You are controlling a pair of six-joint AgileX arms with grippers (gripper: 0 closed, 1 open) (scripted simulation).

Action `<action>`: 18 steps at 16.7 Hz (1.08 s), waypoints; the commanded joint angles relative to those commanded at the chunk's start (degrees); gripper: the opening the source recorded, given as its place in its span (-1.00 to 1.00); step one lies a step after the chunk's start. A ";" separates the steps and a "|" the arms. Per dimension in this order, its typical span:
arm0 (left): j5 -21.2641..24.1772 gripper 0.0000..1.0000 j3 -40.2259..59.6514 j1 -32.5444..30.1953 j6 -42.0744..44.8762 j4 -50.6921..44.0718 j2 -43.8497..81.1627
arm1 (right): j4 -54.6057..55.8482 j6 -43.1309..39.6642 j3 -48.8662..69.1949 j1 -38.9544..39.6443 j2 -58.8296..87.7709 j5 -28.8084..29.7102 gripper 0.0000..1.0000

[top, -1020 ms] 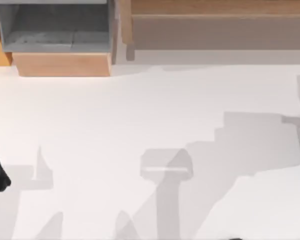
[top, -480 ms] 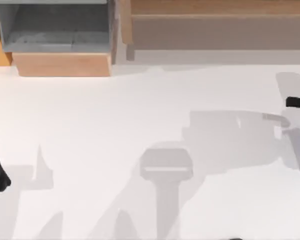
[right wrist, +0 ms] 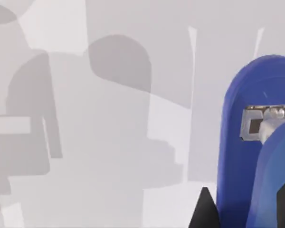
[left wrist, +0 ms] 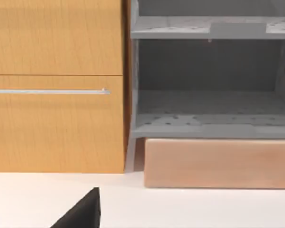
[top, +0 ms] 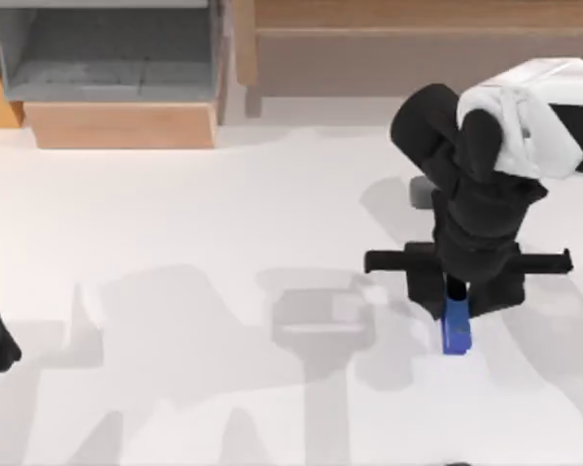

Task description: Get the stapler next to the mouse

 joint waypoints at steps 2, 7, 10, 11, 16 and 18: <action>0.00 1.00 0.00 0.00 0.00 0.00 0.00 | -0.08 3.53 0.15 3.94 -0.80 0.02 -1.00; 0.00 1.00 0.00 0.00 0.00 0.00 0.00 | -0.04 4.97 0.21 5.46 -1.28 0.06 -1.00; 0.00 1.00 0.00 0.00 0.00 0.00 0.00 | 0.08 5.02 0.13 5.28 -1.05 -0.04 -1.00; 0.00 1.00 0.00 0.00 0.00 0.00 0.00 | 0.16 5.03 0.20 5.35 -1.04 0.01 -1.00; 0.00 1.00 0.00 0.00 0.00 0.00 0.00 | 0.25 4.93 0.34 6.10 -0.81 -0.31 -1.00; 0.00 1.00 0.00 0.00 0.00 0.00 0.00 | -0.08 4.87 0.05 6.37 -0.64 -1.01 -1.00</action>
